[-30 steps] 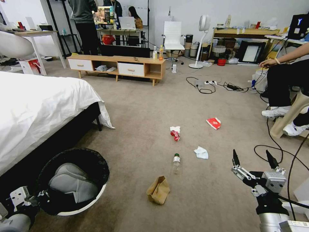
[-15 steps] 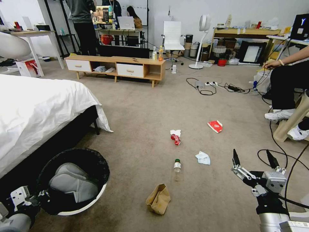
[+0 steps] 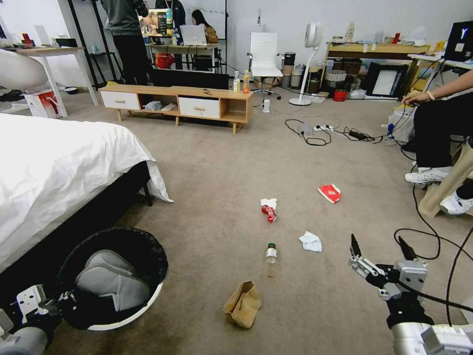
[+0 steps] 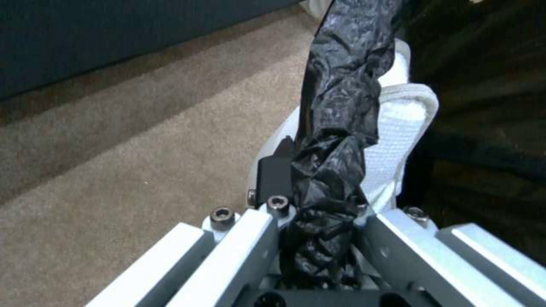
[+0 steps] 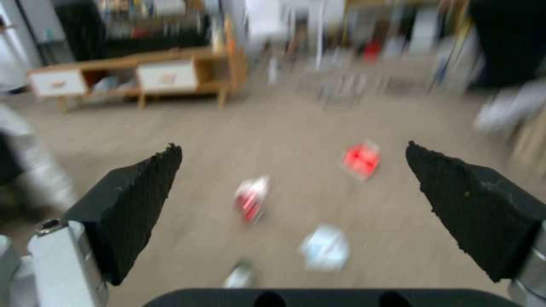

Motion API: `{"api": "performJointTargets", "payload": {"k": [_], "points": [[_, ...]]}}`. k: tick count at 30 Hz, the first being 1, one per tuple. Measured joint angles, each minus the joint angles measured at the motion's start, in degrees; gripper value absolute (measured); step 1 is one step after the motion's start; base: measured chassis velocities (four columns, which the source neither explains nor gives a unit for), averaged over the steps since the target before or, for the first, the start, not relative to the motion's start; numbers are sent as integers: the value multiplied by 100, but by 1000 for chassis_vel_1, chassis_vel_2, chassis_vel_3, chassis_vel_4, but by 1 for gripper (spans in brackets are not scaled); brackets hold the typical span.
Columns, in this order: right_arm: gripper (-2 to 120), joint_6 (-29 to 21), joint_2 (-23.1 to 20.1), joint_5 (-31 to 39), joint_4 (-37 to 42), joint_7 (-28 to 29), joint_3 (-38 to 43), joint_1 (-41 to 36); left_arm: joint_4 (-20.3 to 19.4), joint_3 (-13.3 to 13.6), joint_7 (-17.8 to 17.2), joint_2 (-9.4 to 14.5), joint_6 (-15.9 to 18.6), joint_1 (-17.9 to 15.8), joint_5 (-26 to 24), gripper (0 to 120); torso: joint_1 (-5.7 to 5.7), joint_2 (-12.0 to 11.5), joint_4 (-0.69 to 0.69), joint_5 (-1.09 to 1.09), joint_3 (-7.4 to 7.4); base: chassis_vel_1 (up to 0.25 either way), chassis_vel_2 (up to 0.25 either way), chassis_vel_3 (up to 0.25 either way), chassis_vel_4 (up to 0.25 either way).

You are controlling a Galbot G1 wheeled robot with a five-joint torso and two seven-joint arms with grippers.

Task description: Pick up the trash bin and place the garbage on the floor into it.

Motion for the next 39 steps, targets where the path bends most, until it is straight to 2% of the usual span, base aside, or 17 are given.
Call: {"api": "performJointTargets", "payload": {"k": [2,3,5,6,7,8,10,11,12,13,14,17,22,29,30,32,39], "points": [[100,-673,-317,896,176,398,-162,14,26,-2,2,24,0,0,2,1,0,0,1,0,0,0,0,0,0],[100,-673,-317,896,176,398,-162,14,26,-2,2,24,0,0,2,1,0,0,1,0,0,0,0,0,0],[100,-1257,-615,1687,321,835,-299,70,52,-1,2,38,0,1,16,1,0,0,1,-1,0,0,0,0,0],[100,-1257,-615,1687,321,835,-299,70,52,-1,2,38,0,1,16,1,0,0,1,-1,0,0,0,0,0],[100,-1641,-903,2426,380,1265,-406,169,68,5,3,40,0,2,30,1,0,0,1,-1,0,0,0,0,0],[100,-1641,-903,2426,380,1265,-406,169,68,5,3,40,0,2,30,1,0,0,1,-1,0,0,0,0,0],[100,-2091,-1402,3773,263,2062,-632,500,79,1,2,20,0,13,58,1,0,0,1,0,0,0,0,0,0],[100,-2171,-1537,4083,168,2264,-712,638,79,-4,2,16,0,28,61,1,0,0,1,0,0,0,0,0,0],[100,-2171,-1537,4083,168,2264,-712,638,79,-4,2,16,0,28,61,1,0,0,1,0,0,0,0,0,0],[100,-2258,-1690,4484,10,2496,-827,817,79,-27,1,5,0,49,71,1,0,0,2,0,0,0,0,0,0],[100,-2258,-1690,4484,10,2496,-827,817,79,-27,1,5,0,49,71,1,0,0,2,0,0,0,0,0,0],[100,-2305,-1830,5005,-558,2977,-1254,1186,113,-81,0,-67,0,104,144,1,0,0,1,0,0,0,0,0,0],[100,-2278,-1751,5401,-986,3247,-1548,1480,161,-87,7,-165,0,140,245,1,0,0,1,-1,0,0,0,0,0],[100,-2205,-1361,5950,-1694,3880,-2166,1981,204,-79,26,-246,0,121,331,1,0,0,0,-1,0,0,0,0,0],[100,-2205,-1361,5950,-1694,3880,-2166,1981,204,-79,26,-246,0,121,331,1,0,0,0,-1,0,0,0,0,0],[100,-2162,-1098,6068,-2005,4109,-2482,2226,240,-62,36,-253,0,98,345,1,0,0,1,-1,0,0,0,0,0],[100,-2055,-793,6152,-2546,4386,-2844,2566,316,-72,62,-247,0,81,371,1,0,0,1,-2,1,0,0,0,0]]}}
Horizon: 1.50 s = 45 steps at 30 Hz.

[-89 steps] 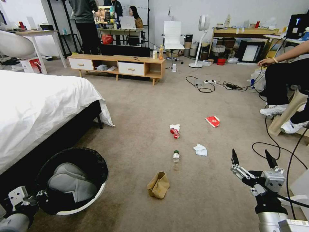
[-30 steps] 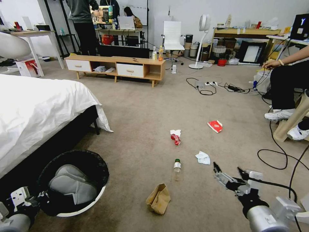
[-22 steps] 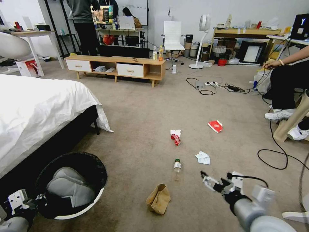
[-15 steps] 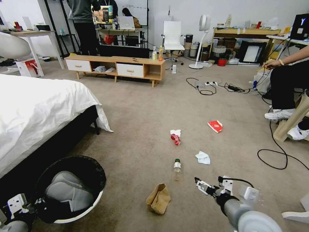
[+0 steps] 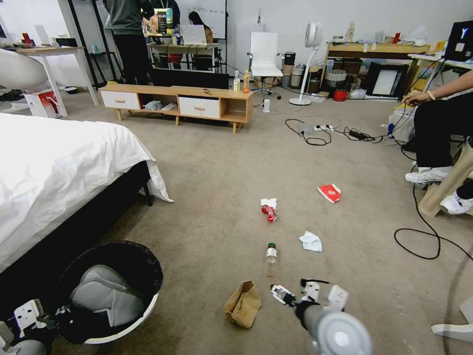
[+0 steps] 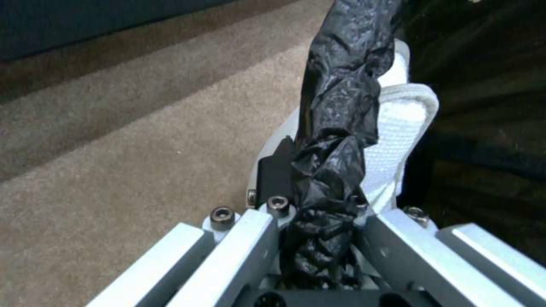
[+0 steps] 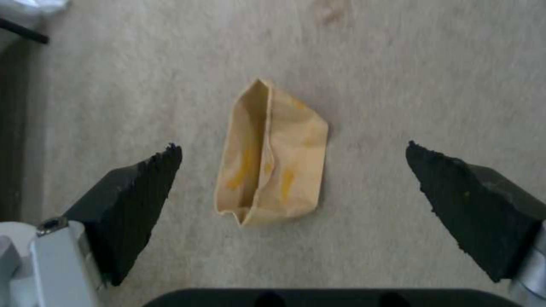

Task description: Pick up the trash bin and place the garbage on the floor into it.

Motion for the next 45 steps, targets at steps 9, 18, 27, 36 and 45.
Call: {"api": "performJointTargets", "payload": {"k": [9,18,27,36,45], "points": [[100,199,309,-191,-802,168,-586,490,139,30,38,6,0,-85,50,1,0,0,0,1,0,0,0,0,0],[99,402,567,-407,-1546,275,-1004,962,197,68,83,-24,0,-153,111,1,0,0,0,1,0,0,0,0,0],[99,479,754,-565,-2057,200,-1299,1215,263,52,103,-23,-1,-204,114,1,0,0,0,1,0,0,0,0,0],[99,542,892,-734,-2468,63,-1461,1363,316,67,126,-31,-1,-231,122,1,0,0,0,1,0,0,0,0,0],[99,624,1026,-822,-2899,-85,-1586,1589,357,90,155,-17,-1,-268,124,1,0,0,0,1,0,0,0,0,0]]}}
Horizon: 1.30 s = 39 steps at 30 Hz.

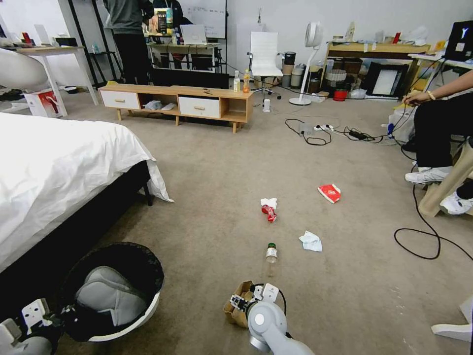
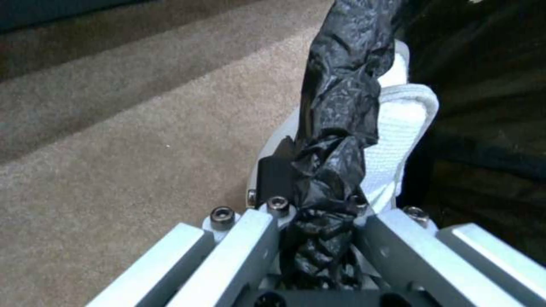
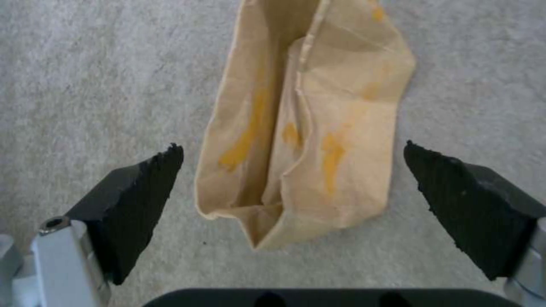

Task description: Pick up the trash bin and place the garbage on the floor into it.

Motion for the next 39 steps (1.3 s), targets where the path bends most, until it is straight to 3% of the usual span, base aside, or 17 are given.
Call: {"api": "performJointTargets", "payload": {"k": [39], "points": [[99,238,579,-258,-1829,-797,-147,981,29,197,124,-11,0,-73,141,1,0,0,0,0,0,0,0,0,0]]}}
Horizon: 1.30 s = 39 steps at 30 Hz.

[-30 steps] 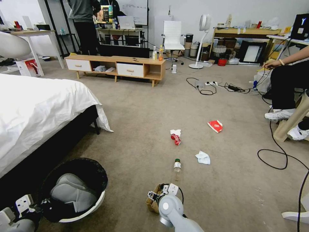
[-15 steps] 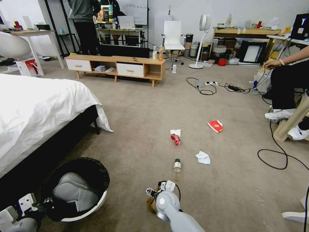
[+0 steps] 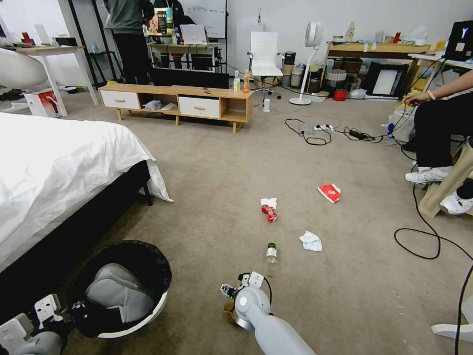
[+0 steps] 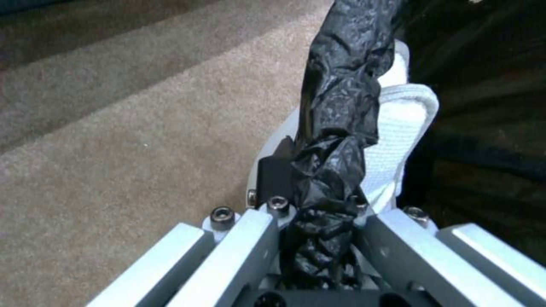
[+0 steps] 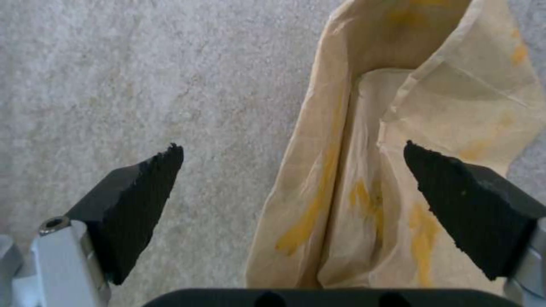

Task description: Pick up the trash bin and place the garbage on the floor into it.

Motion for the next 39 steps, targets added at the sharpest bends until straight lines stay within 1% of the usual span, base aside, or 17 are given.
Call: {"api": "performJointTargets", "payload": {"k": [16,26,28,30,31,33,35,36,37,38,39], "points": [[99,98,108,-285,-658,-275,134,132,-20,72,13,16,0,1,-1,1,0,0,0,0,-1,0,0,0,0],[98,104,164,-398,-867,-407,157,144,-30,66,27,22,0,7,-4,1,0,0,0,0,-1,0,0,0,0],[92,105,185,-442,-935,-440,149,144,-29,72,29,20,0,4,-4,1,0,0,0,0,-1,0,0,0,0],[90,106,192,-469,-969,-466,139,141,-28,77,29,19,0,4,-3,1,0,0,0,0,-1,0,0,0,0],[86,109,202,-503,-1018,-504,125,131,-28,81,30,19,0,3,-3,1,0,0,0,0,-1,0,0,0,0],[85,110,204,-511,-1030,-512,126,128,-28,81,30,19,0,3,-4,1,0,1,0,0,-1,0,0,0,0],[75,114,217,-566,-1086,-556,124,125,-30,83,31,18,0,4,-3,1,0,2,-2,-1,-1,0,0,0,0],[75,114,217,-566,-1086,-556,124,125,-30,83,31,18,0,4,-3,1,0,2,-2,-1,-1,0,0,0,0],[68,115,218,-575,-1093,-565,124,123,-33,85,31,15,0,5,-3,1,0,2,-2,-1,-1,0,0,0,0],[64,116,216,-578,-1091,-570,121,119,-35,86,31,12,0,6,-3,1,0,2,-2,-1,-1,0,0,0,0],[64,116,216,-578,-1091,-570,121,119,-35,86,31,12,0,6,-3,1,0,2,-2,-1,-1,0,0,0,0]]}}
